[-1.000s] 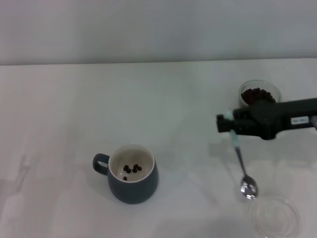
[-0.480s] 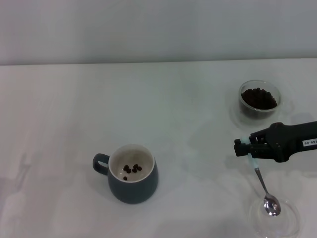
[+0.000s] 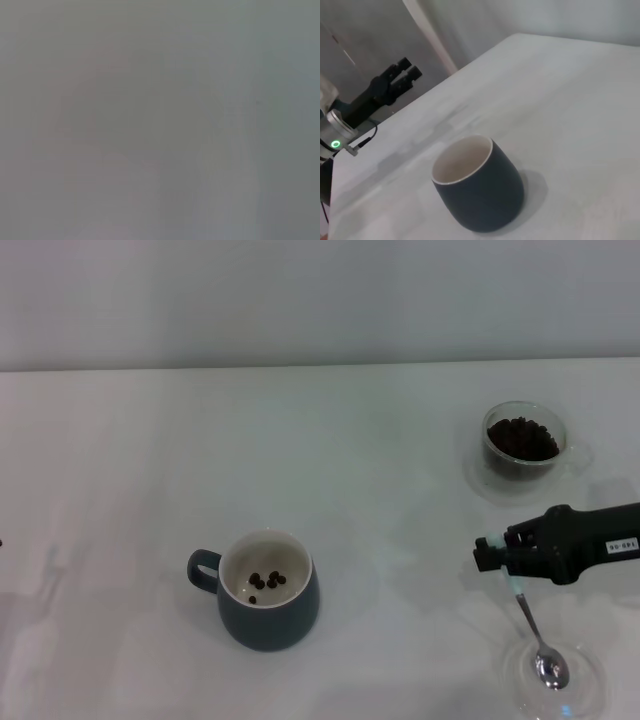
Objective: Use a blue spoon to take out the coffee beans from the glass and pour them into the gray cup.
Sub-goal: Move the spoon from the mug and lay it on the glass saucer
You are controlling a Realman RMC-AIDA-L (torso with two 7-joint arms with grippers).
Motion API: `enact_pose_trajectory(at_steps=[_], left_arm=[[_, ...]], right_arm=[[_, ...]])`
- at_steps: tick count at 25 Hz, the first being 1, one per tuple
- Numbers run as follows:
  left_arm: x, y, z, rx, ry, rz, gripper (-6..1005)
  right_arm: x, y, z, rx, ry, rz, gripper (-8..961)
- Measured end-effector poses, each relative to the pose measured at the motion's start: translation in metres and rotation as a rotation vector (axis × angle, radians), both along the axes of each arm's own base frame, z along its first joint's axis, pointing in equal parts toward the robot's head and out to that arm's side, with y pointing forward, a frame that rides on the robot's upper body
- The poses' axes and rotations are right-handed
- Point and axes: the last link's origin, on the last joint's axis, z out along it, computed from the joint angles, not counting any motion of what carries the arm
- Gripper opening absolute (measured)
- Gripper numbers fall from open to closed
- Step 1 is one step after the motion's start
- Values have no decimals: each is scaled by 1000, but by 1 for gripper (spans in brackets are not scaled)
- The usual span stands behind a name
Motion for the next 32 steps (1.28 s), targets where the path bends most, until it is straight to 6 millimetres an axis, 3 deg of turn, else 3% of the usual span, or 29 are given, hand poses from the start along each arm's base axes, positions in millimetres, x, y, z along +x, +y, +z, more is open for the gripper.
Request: enact_pose_trajectory(at_steps=[32], left_arm=[[2, 2, -1, -3, -1, -10, 891]], right_arm=[[23, -22, -14, -20, -8, -133, 165]])
